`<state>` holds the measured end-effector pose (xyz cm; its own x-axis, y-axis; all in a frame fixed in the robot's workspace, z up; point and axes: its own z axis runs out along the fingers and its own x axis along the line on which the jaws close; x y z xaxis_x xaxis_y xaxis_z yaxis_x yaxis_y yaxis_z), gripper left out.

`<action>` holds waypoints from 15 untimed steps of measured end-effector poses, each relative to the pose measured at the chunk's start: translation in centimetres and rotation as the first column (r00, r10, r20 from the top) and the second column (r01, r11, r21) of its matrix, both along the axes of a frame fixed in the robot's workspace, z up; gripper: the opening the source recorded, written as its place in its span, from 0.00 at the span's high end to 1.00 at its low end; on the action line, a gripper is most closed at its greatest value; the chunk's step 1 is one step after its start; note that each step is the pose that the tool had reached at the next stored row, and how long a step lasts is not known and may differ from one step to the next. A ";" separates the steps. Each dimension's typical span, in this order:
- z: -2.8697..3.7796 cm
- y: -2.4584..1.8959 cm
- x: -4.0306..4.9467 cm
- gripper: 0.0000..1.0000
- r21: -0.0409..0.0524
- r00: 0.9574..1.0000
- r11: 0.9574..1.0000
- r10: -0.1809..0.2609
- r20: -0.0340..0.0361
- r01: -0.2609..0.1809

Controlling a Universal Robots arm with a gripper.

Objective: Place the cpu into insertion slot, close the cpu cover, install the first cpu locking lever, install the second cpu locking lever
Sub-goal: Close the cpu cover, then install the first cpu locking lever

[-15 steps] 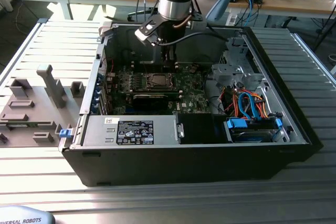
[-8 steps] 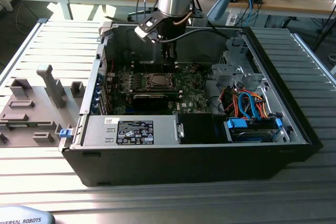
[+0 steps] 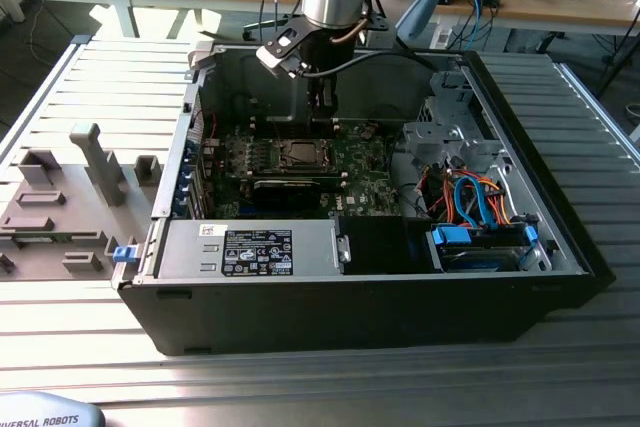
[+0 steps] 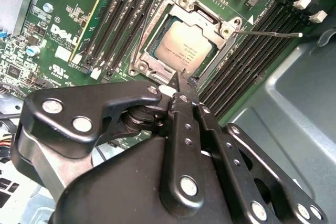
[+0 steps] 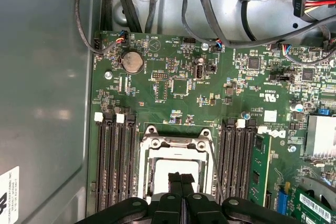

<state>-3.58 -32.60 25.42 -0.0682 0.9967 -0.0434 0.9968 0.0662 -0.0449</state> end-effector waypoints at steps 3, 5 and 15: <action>0.00 0.00 0.00 0.89 0.000 1.000 1.000 0.000 0.000 0.000; 0.01 0.00 0.00 0.89 0.000 1.000 1.000 0.000 0.000 0.000; 0.02 0.00 0.00 0.89 0.000 1.000 1.000 0.017 0.000 -0.017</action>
